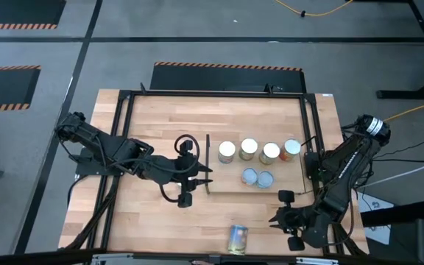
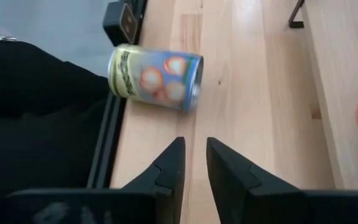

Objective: Pick and place cans onto a shelf
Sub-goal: Put the canned peaches on the shelf

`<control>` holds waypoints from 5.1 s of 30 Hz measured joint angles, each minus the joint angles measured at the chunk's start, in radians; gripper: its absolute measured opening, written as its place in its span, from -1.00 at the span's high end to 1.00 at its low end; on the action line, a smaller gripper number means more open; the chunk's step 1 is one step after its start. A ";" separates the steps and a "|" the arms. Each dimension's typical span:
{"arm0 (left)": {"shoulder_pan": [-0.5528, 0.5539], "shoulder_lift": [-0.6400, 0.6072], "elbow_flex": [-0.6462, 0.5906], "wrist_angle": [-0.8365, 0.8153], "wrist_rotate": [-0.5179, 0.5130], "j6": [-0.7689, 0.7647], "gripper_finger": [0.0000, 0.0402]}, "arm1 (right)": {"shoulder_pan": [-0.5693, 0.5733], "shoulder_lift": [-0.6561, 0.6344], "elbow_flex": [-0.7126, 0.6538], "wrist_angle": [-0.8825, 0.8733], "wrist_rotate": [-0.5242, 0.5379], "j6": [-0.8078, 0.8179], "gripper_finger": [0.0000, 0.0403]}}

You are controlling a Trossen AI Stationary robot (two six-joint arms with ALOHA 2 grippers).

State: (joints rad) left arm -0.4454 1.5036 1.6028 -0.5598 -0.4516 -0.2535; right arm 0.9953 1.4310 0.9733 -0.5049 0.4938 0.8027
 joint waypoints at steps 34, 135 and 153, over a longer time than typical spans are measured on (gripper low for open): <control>-0.319 0.435 -0.159 0.177 0.258 -0.692 0.38 | -0.327 0.221 0.000 0.462 -0.055 -0.573 0.65; -0.321 0.515 -0.161 0.318 0.154 -0.782 0.38 | -0.449 0.419 0.050 0.534 -0.348 -0.647 0.94; -0.252 0.515 -0.161 0.338 0.095 -0.679 0.38 | -0.398 0.306 0.051 0.485 -0.399 -0.596 0.94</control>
State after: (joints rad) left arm -0.6973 2.0190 1.4418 -0.2218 -0.3564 -0.9321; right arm 0.5971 1.7373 1.0241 -0.0201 0.0944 0.2070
